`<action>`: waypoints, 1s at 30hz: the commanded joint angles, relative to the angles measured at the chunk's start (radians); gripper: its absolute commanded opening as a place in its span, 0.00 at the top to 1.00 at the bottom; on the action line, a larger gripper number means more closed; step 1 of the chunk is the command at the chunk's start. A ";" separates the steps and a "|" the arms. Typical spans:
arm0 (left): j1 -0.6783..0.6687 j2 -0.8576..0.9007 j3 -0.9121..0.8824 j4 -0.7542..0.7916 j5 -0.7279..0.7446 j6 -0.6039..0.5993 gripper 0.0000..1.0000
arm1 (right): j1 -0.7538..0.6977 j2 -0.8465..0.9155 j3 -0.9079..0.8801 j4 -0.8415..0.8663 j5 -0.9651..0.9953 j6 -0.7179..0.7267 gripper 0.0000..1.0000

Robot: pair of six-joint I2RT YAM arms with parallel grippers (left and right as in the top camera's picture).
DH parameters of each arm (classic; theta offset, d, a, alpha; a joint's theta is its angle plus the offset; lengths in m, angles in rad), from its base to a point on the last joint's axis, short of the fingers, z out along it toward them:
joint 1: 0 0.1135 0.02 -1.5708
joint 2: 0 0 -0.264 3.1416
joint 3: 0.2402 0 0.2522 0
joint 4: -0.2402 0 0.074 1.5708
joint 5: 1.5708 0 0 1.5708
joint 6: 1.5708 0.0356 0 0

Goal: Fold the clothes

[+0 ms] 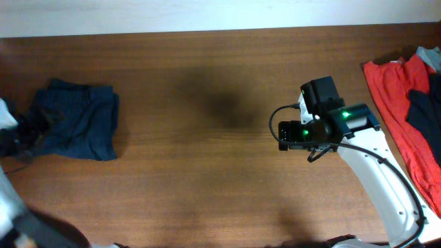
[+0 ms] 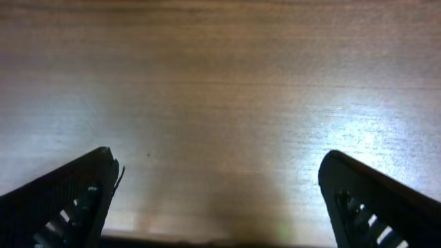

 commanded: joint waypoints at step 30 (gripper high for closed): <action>-0.909 -0.650 0.053 -0.308 -0.458 0.538 0.01 | -0.003 -0.382 0.446 -0.195 -0.038 0.050 0.01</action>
